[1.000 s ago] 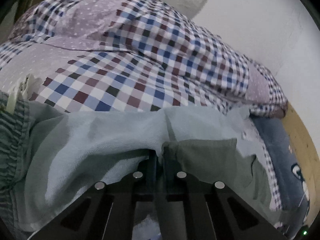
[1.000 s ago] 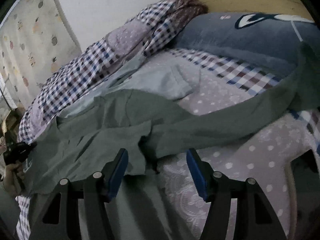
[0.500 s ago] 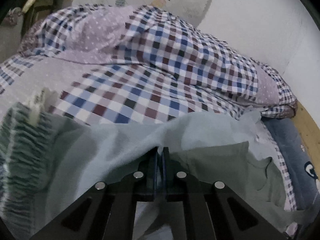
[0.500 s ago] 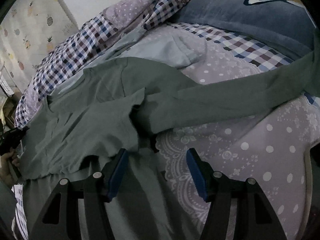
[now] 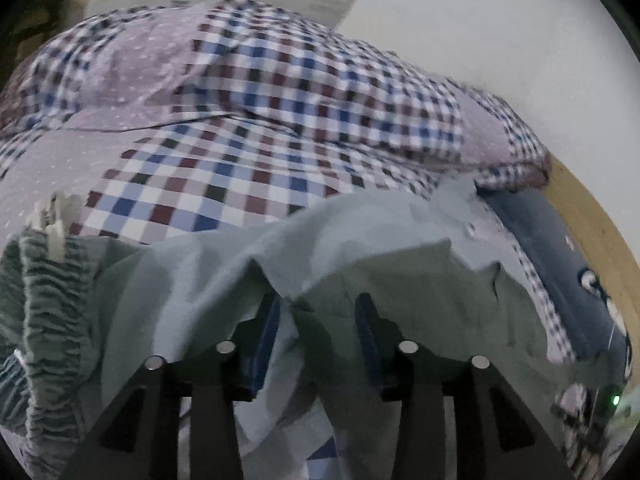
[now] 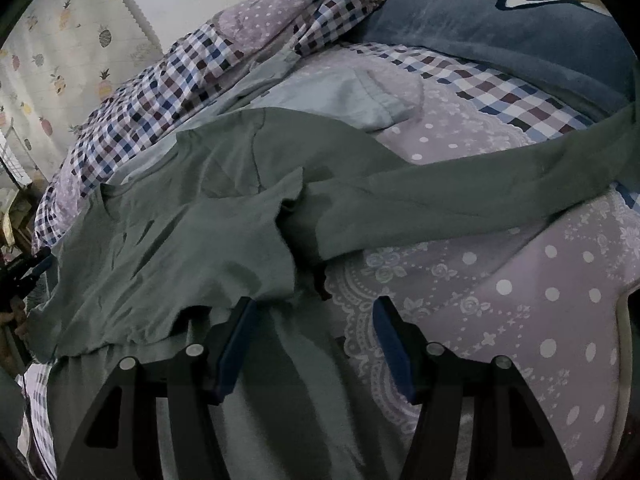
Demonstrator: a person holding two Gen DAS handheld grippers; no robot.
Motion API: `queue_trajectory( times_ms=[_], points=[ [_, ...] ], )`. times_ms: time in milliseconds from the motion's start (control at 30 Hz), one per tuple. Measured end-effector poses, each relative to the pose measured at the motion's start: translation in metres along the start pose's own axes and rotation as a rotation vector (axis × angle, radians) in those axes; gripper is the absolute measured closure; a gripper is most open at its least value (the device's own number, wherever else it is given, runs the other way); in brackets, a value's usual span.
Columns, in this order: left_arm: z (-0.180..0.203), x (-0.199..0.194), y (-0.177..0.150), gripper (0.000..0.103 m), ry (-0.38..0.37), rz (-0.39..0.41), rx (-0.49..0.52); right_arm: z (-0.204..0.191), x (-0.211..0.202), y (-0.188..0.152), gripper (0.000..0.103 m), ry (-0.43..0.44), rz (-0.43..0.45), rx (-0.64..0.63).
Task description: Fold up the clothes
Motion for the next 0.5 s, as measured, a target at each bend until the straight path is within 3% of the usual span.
queue_trajectory(
  times_ms=[233,267,333,367,500],
  points=[
    [0.019,0.019,-0.015,0.060,0.011,-0.081,0.102,-0.004,0.005,0.000,0.039,0.006,-0.005,-0.003],
    [0.020,0.019,-0.014,0.064,0.010,-0.074,0.100,-0.005,0.005,0.000,0.039,0.006,-0.006,-0.005],
    [0.022,0.016,-0.012,0.092,0.001,-0.052,0.090,-0.006,0.007,0.000,0.039,0.007,-0.007,-0.011],
    [0.023,0.016,-0.012,0.097,-0.001,-0.042,0.089,-0.007,0.007,0.000,0.039,0.007,-0.008,-0.014],
    [0.024,0.006,-0.003,0.098,0.031,0.033,0.070,-0.009,0.009,-0.001,0.039,0.004,-0.009,-0.019]
  ],
)
Point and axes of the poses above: each gripper's, at about its wrist camera, not at the fingertips, and x roughly the way its jaws point, z to its right, y to its top, the point moved 6 cm from there along x, roughly the way its jaws point, and after that the axes turned 12 degrees about y, right-handed, at the moved point
